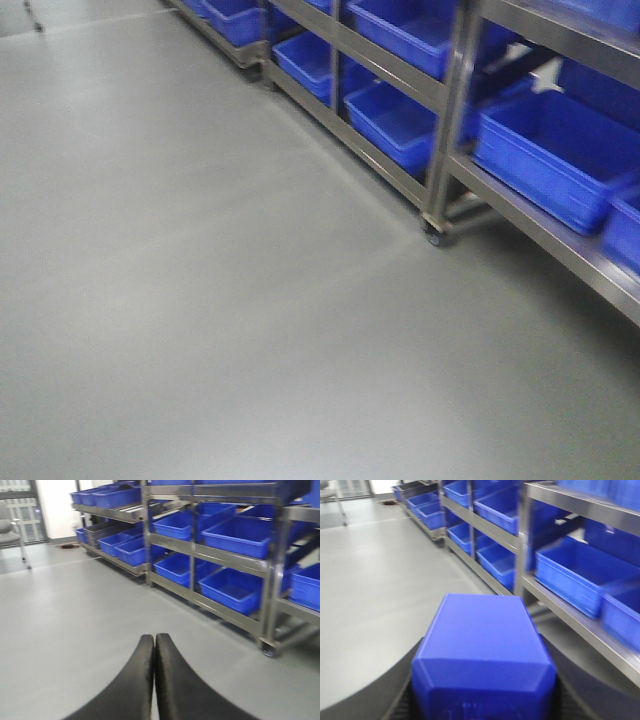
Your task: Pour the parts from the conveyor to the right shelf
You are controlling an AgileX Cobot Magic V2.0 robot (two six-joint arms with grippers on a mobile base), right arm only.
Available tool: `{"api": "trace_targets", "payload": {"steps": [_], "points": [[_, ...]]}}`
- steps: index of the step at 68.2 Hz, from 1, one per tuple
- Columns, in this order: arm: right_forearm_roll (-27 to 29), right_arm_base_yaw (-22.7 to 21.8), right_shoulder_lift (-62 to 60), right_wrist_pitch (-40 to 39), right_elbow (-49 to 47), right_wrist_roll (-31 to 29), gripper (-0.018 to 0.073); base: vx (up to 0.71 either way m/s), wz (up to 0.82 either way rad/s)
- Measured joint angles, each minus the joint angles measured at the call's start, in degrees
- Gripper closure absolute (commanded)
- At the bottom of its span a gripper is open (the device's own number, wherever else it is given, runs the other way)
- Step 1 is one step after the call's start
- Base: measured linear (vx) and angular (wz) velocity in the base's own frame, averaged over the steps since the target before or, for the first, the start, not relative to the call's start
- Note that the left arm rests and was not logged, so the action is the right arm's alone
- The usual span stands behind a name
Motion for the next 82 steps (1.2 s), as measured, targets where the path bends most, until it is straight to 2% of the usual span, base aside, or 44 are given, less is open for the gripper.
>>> {"api": "trace_targets", "payload": {"steps": [82], "points": [[0.0, 0.0, 0.0, 0.0, 0.0, 0.0, 0.0565, 0.65, 0.35]]}}
